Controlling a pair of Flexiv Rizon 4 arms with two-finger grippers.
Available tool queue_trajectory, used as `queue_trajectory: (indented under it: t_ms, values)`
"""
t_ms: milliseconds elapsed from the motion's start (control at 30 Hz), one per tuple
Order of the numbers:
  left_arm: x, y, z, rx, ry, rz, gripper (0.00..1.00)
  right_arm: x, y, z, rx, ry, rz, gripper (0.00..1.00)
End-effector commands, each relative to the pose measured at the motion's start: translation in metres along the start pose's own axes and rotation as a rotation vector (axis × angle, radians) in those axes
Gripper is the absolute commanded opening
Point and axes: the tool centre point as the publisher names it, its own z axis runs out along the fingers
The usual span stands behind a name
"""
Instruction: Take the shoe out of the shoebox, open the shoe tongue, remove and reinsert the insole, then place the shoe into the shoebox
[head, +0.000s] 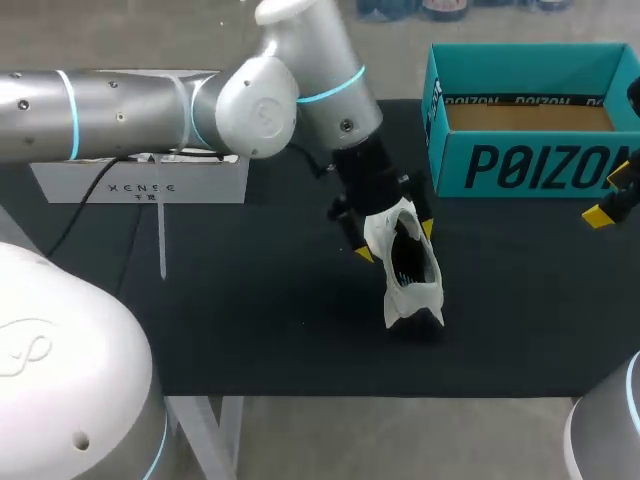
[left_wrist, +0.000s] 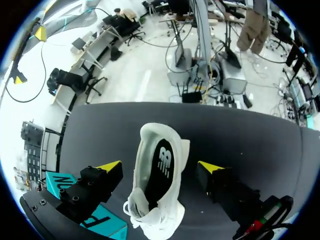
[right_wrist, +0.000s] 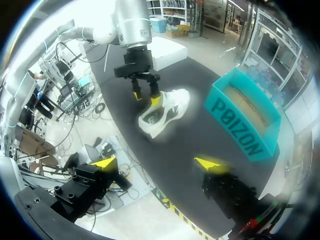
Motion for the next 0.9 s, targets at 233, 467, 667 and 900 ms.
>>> queue_trajectory:
  t_ms: [233, 467, 667, 900]
  values:
    - [-0.012, 0.003, 0.019, -0.011, 0.145, 0.002, 0.0, -0.002, 0.002, 0.001, 0.005, 0.003, 0.001, 1.0]
    - [-0.015, 0.001, 0.039, -0.009, 0.166, 0.014, 0.0, -0.002, 0.002, 0.001, 0.005, 0.003, 0.001, 1.0]
    - [-0.017, 0.0, 0.059, 0.005, 0.217, 0.022, 0.0, -0.002, 0.002, 0.001, 0.005, 0.003, 0.001, 1.0]
    - [-0.006, 0.01, 0.085, 0.017, 0.268, -0.014, 0.0, -0.002, 0.002, 0.001, 0.005, 0.003, 0.001, 1.0]
